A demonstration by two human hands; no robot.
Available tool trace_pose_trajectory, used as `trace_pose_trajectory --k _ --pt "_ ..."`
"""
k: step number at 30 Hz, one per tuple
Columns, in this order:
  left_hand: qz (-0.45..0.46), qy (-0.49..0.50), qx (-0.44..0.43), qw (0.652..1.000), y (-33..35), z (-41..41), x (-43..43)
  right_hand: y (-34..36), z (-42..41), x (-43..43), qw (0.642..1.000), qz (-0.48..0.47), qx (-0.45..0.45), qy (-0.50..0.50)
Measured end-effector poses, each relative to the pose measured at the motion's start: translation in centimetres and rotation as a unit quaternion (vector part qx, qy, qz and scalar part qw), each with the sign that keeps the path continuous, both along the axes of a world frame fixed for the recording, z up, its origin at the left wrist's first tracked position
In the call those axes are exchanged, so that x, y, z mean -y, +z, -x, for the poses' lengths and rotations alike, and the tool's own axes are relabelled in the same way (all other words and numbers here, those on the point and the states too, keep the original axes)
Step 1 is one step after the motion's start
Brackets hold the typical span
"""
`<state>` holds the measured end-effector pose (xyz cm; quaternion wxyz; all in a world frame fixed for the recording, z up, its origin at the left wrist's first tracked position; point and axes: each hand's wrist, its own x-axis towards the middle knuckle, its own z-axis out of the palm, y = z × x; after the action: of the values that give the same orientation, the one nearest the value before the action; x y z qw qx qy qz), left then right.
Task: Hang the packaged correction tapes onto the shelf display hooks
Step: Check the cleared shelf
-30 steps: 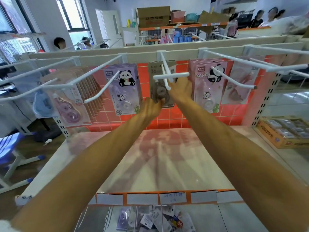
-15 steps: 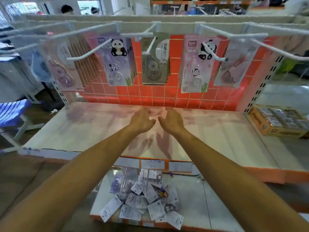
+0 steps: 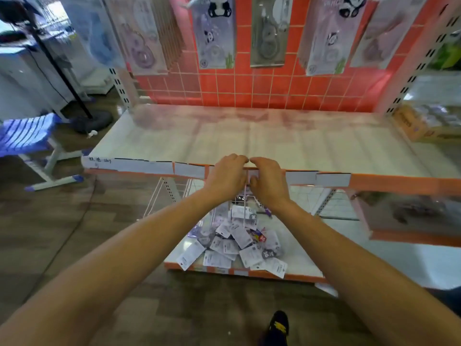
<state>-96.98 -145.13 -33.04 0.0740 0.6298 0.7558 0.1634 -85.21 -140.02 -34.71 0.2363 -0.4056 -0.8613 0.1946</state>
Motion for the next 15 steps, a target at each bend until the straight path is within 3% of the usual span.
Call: trace_pose_trajectory --k 5,15 --pt "-0.013 -0.022 0.03 0.999 -4.0 -0.8 4.6 -4.8 -0.6 4.7 1.0 -0.005 -0.007 0.005" --pt "0.104 -0.038 0.05 0.993 -17.0 -4.1 5.8 -17.2 -4.8 6.3 0.993 0.108 0.036 -0.019"
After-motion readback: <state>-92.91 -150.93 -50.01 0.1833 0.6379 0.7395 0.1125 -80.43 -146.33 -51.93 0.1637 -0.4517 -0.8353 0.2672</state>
